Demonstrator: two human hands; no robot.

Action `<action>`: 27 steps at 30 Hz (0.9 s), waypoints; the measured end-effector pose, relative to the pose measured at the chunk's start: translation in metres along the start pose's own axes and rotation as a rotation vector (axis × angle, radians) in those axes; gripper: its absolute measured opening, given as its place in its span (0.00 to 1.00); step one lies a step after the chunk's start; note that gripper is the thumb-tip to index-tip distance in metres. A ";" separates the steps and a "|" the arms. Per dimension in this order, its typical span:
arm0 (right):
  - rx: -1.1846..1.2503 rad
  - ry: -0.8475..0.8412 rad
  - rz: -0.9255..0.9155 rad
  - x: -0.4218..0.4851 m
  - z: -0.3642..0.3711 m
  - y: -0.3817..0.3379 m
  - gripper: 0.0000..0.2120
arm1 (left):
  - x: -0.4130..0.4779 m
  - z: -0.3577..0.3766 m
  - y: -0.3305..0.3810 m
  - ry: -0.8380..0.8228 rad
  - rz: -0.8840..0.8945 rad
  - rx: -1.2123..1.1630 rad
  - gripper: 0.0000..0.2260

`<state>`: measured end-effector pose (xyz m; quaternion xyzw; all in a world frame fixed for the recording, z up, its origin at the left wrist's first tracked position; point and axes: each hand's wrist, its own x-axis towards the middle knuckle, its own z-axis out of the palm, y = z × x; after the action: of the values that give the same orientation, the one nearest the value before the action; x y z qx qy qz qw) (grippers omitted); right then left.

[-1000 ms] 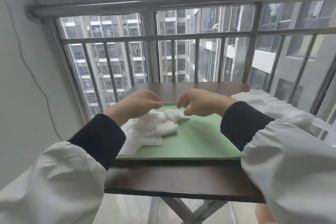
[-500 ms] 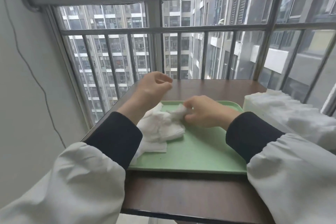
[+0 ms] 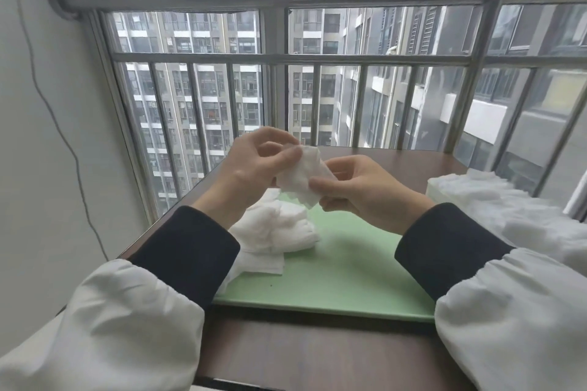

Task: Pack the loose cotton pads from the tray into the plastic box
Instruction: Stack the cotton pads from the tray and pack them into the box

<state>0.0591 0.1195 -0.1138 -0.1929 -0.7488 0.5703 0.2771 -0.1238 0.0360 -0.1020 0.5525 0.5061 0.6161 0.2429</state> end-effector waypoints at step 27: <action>0.064 0.256 0.092 0.002 -0.002 -0.002 0.05 | -0.002 -0.002 -0.005 0.132 -0.081 0.075 0.07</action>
<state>0.0587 0.1219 -0.1115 -0.2895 -0.6790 0.5768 0.3499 -0.1267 0.0352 -0.1069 0.4983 0.5657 0.6216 0.2129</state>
